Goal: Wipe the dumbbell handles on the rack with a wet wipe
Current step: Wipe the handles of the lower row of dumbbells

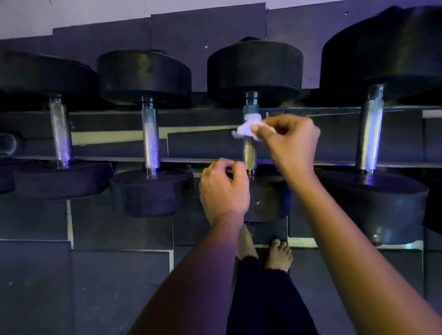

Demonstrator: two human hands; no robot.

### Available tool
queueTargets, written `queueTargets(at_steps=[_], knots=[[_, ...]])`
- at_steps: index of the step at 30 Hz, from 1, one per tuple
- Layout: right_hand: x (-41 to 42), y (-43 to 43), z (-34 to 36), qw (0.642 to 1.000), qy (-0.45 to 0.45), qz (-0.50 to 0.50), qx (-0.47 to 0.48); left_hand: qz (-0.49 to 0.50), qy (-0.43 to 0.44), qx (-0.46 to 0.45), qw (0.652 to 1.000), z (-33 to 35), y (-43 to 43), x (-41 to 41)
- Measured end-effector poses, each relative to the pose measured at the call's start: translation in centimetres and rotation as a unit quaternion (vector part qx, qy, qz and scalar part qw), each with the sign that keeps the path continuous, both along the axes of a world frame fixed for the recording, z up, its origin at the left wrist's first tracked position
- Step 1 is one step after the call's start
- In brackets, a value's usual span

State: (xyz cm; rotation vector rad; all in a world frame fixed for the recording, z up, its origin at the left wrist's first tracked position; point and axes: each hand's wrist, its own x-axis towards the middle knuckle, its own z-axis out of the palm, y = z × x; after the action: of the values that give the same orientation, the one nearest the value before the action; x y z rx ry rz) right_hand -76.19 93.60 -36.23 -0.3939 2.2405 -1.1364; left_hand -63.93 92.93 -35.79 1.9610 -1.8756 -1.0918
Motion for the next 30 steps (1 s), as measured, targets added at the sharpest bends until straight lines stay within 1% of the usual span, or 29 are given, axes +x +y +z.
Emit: queueTargets(at_steps=[1, 3, 5, 6, 8, 11, 14, 17, 19, 21, 22, 24, 26, 30], knots=[[-0.4, -1.0, 0.1, 1.0, 0.028, -0.003, -0.008, -0.002, -0.002, 0.004, 1.0, 0.0, 0.0, 0.0], [-1.0, -2.6, 0.3, 0.996, 0.082, 0.025, -0.002, -0.007, -0.009, 0.009, 1.0, -0.1, 0.0, 0.1], [-0.9, -3.1, -0.1, 0.99, 0.119, 0.064, 0.025, -0.005, -0.011, 0.001, 1.0, -0.2, -0.1, 0.1], [-0.7, -2.8, -0.3, 0.988, 0.124, 0.083, 0.041, -0.004, -0.01, -0.005, 1.0, -0.2, -0.1, 0.0], [0.0, -1.3, -0.6, 0.986, 0.099, 0.112, 0.073, -0.002, -0.008, -0.009, 1.0, -0.2, -0.1, 0.0], [1.4, 1.7, -0.2, 0.982, 0.029, 0.152, 0.111, -0.003, -0.008, -0.004, 1.0, -0.1, -0.1, 0.0], [2.0, 2.7, 0.1, 0.981, -0.017, 0.151, 0.117, 0.005, -0.004, -0.003, 1.0, 0.0, -0.1, 0.0], [1.4, 1.7, 0.0, 0.991, -0.019, 0.093, 0.094, 0.004, -0.002, -0.002, 1.0, 0.2, -0.1, 0.0], [0.8, 0.4, 0.2, 0.998, 0.001, 0.042, 0.052, 0.0, -0.007, 0.004, 1.0, 0.2, -0.1, 0.0], [0.2, -1.0, 0.3, 0.999, 0.022, 0.019, 0.029, -0.003, -0.014, 0.009, 1.0, 0.2, -0.1, 0.0], [0.0, -1.6, 0.3, 0.999, 0.033, 0.019, 0.038, -0.004, -0.015, 0.011, 1.0, 0.2, -0.1, 0.1], [-0.6, -2.4, 0.3, 0.995, 0.045, 0.04, 0.077, -0.009, -0.015, 0.014, 1.0, 0.2, 0.0, 0.1], [-0.7, -2.4, 0.7, 0.989, 0.04, 0.087, 0.112, -0.015, -0.017, 0.014, 1.0, 0.3, 0.0, 0.1], [1.0, 0.0, 0.7, 0.962, 0.008, 0.184, 0.204, -0.012, -0.019, 0.002, 1.0, 0.1, -0.1, 0.1]])
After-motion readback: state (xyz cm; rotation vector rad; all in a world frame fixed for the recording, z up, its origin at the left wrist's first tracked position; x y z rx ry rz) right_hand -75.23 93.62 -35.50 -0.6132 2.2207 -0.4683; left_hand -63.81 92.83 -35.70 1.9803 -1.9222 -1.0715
